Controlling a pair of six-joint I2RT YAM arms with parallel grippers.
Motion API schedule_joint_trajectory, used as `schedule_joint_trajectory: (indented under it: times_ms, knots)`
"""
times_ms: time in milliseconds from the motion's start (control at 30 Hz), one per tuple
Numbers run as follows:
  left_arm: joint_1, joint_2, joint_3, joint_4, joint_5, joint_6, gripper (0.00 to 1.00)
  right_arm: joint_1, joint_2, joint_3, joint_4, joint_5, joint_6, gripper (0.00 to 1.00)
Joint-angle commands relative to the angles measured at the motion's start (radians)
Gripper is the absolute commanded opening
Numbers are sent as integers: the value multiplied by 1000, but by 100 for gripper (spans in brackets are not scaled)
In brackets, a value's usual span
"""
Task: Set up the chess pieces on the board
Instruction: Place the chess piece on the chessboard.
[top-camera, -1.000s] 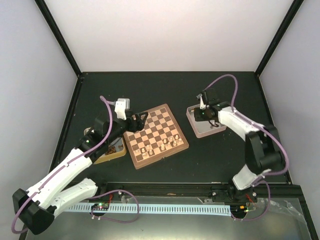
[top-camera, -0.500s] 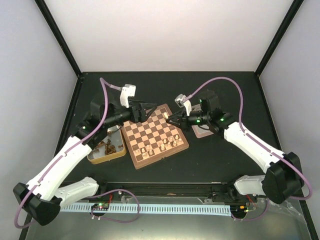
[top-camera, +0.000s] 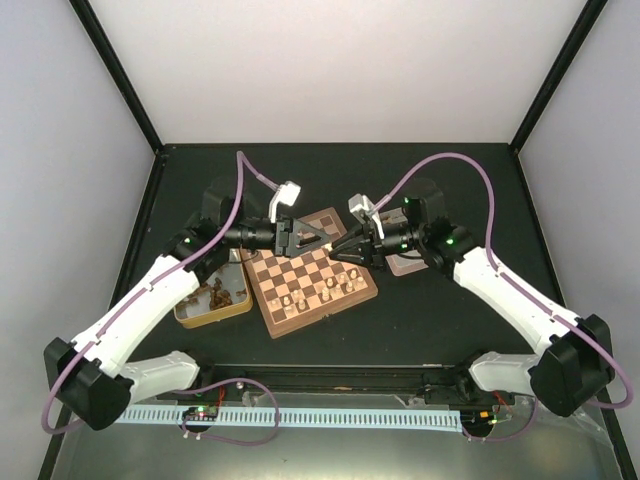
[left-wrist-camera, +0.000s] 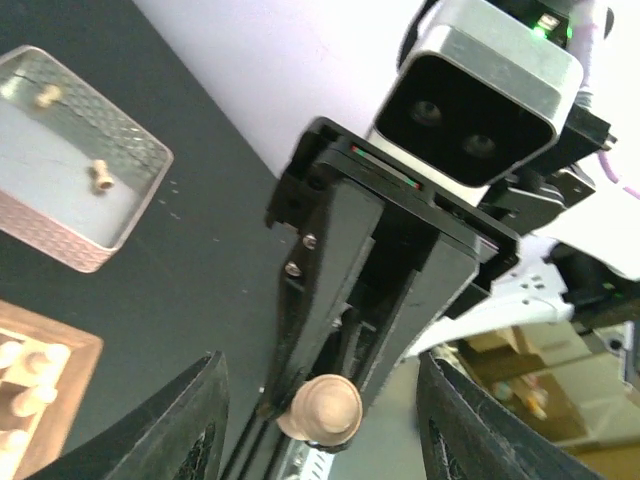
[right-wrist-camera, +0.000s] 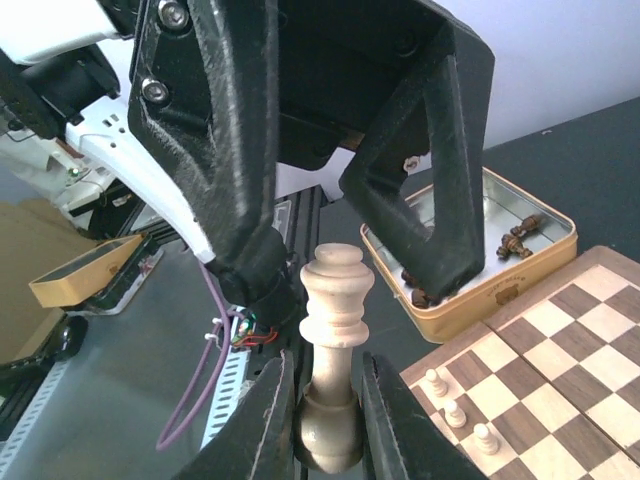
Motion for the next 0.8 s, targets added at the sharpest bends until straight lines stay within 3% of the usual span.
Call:
schedule_joint_trajectory:
  times_ms: [0,367,433,500,567,667,767]
  knots:
    - [6,18,9,64,162,-23,51,7,17,50,-48,-58,-55,11]
    - [7,52,19,8,193,42,9,7,42,74,-93,-33,-67,12]
    - [6,50,21,-1,190,57,4,7,42,75,-91,-8,-56,21]
    - [6,46,27,-30,170,83,2,7,38,69,-86,31,-42,42]
    - [6,41,41,-97,97,130,2,7,31,55,-82,86,-30,53]
    - [6,22,57,-220,-98,209,2,5,10,3,-49,202,4,68]
    - [-3,5,48,-316,-370,254,2,5,-19,-42,-34,335,42,76]
